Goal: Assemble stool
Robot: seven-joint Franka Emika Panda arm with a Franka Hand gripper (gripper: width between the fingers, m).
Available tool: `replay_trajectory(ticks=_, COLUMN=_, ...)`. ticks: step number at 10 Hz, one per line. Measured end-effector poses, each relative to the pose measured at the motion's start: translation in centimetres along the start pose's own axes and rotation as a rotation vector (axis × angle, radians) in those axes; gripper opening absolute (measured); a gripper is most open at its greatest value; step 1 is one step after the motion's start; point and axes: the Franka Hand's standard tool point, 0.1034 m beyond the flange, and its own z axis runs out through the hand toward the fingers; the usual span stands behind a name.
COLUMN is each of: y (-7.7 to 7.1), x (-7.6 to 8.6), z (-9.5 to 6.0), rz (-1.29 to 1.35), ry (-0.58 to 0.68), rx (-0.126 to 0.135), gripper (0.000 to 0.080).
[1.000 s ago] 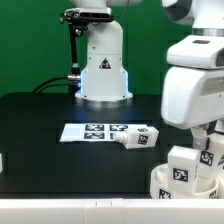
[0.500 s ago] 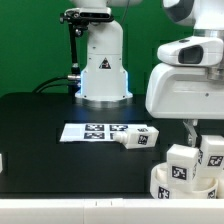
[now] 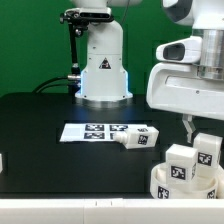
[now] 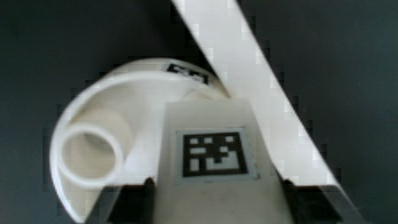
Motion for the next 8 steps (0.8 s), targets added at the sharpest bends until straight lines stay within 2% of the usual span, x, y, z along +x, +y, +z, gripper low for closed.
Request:
replay_trajectory(ticks=1, y=0.05, x=0.12, z=0.02, rz=0.092, ry=-0.014, rx=0.012, gripper=0.0337)
replay_trajectory(ticks=5, y=0.02, x=0.1, z=0.0, rz=0.302, ry=-0.025, rx=0.018, gripper=0.0337)
replay_trajectory(ticks=6, y=-0.05, x=0.4, z=-0.1, rz=0.539, ry=-0.047, rx=0.047, gripper=0.0337)
replay_trajectory(ticks=7, y=-0.18, x=0.77, z=-0.08, rz=0.705, ry=-0.046, rx=0.099, gripper=0.0337)
replay_trajectory(ticks=8, y=-0.12, x=0.79, z=0.09, rz=0.894, ry=-0.058, rx=0.138, gripper=0.0337)
